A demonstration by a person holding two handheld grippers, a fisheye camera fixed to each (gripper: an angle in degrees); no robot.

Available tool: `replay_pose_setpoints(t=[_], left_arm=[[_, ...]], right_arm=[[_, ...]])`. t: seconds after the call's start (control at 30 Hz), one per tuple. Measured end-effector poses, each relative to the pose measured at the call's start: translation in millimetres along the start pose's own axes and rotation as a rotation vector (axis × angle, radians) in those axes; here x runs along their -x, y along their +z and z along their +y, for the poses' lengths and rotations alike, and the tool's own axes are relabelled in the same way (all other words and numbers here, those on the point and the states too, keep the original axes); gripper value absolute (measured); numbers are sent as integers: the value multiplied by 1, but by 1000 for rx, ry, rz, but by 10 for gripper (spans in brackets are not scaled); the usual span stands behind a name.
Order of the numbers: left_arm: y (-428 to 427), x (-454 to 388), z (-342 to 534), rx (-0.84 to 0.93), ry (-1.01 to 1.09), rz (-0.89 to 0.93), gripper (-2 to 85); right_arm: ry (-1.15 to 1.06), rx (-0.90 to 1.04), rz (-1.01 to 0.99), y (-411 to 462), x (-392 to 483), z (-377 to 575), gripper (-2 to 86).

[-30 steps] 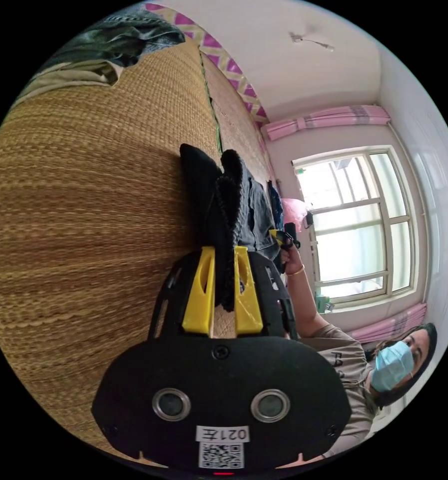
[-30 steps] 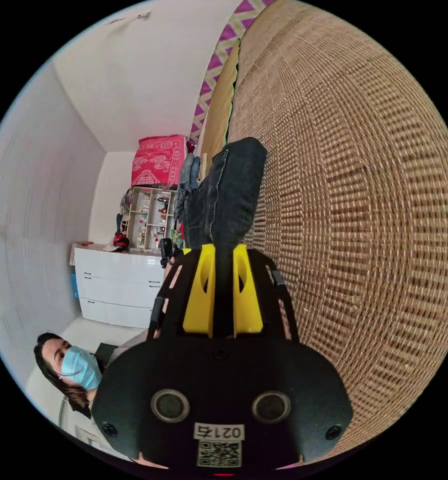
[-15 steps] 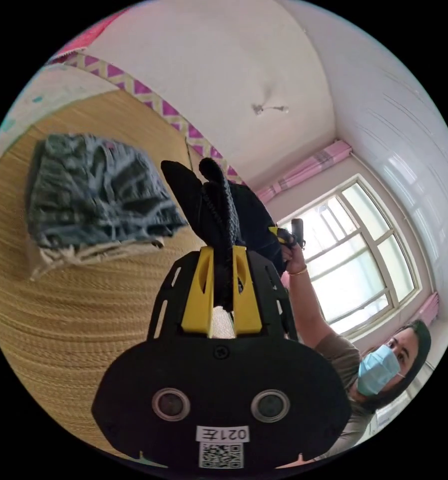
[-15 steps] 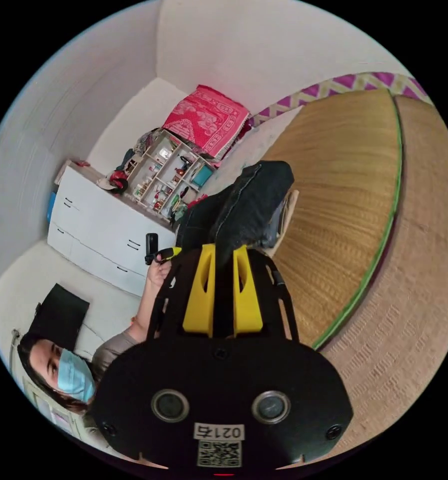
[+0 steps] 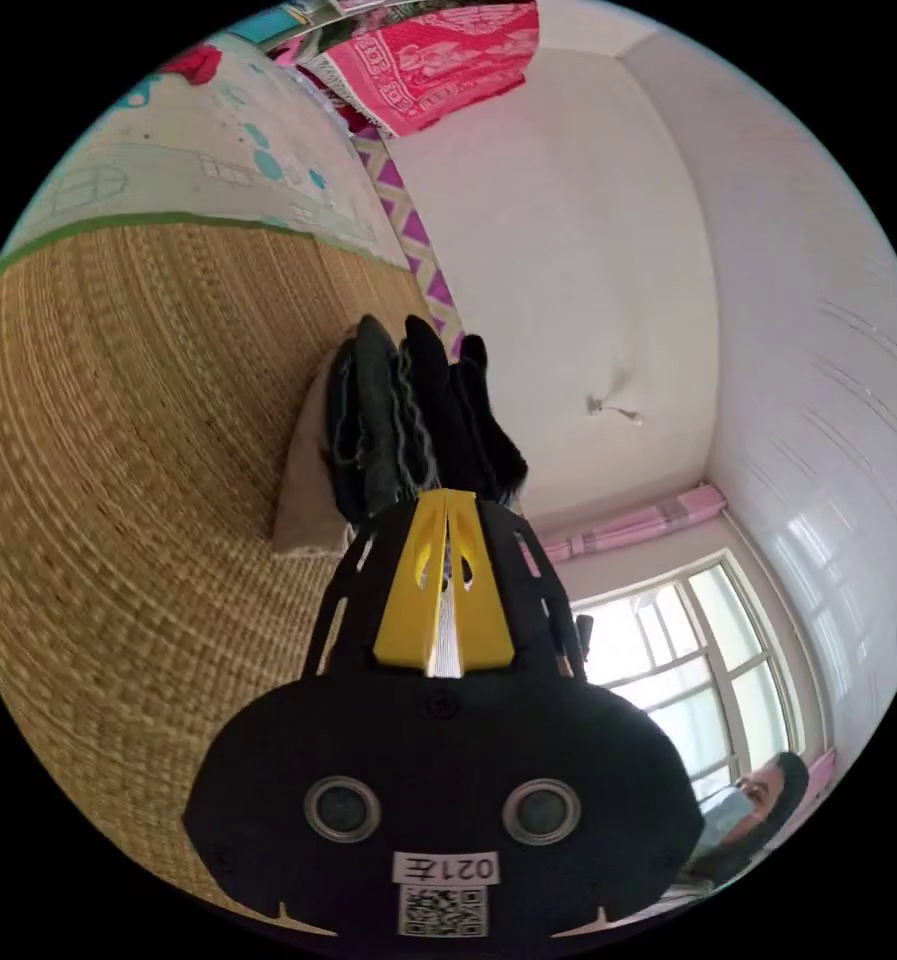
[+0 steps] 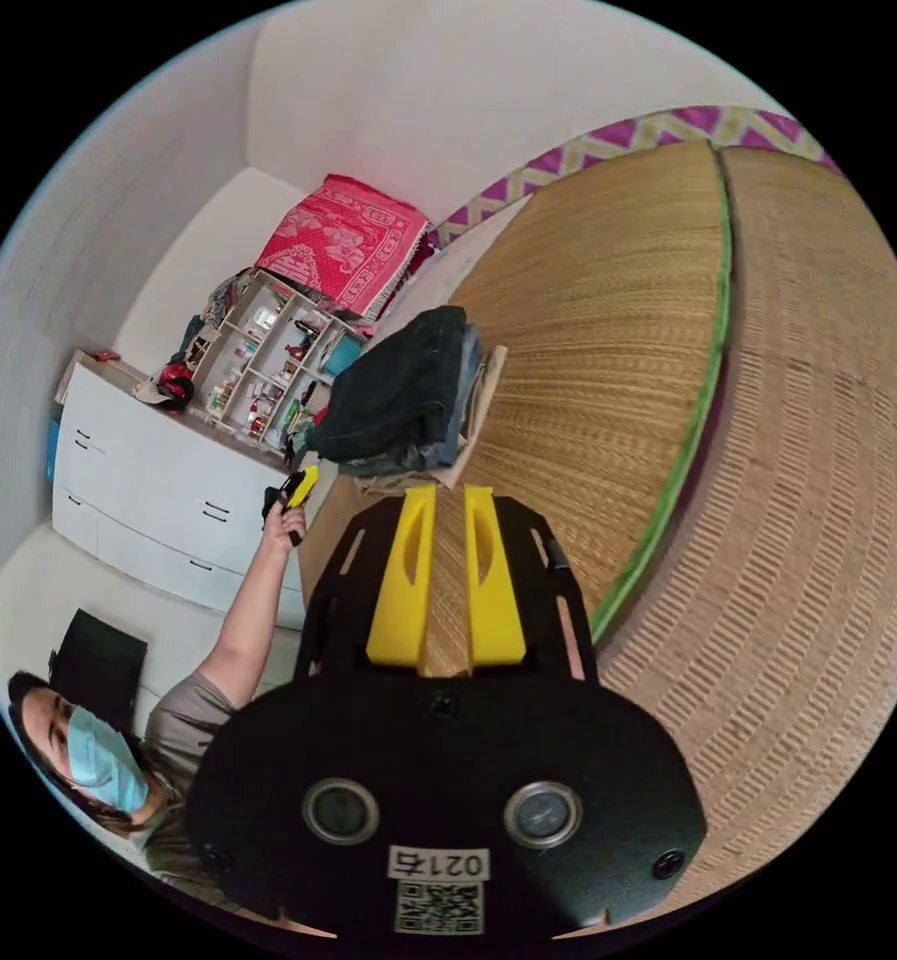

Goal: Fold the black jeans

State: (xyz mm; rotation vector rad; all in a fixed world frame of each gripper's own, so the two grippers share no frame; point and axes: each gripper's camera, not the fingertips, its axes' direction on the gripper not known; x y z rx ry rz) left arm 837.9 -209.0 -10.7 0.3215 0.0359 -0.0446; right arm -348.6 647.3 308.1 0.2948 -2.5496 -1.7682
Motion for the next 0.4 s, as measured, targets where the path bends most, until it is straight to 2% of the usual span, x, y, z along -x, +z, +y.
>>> replay_pose_setpoints(t=[0.1,0.2,0.3,0.4], left_arm=[[3,-23,45,115,84,-16,-9],[18,-52,109,197,170,-133,-9],[46,-71,185,313,264,-192,-9],[73,-80,257,393,322,-134,-10]], right_arm=[[52,-19,39,-47,-24,73,4],[68,-61,111,-103,-26,145,8],[58,-137,251,-158,-13,215,32],[39,-176,449,-195,8,274,79]])
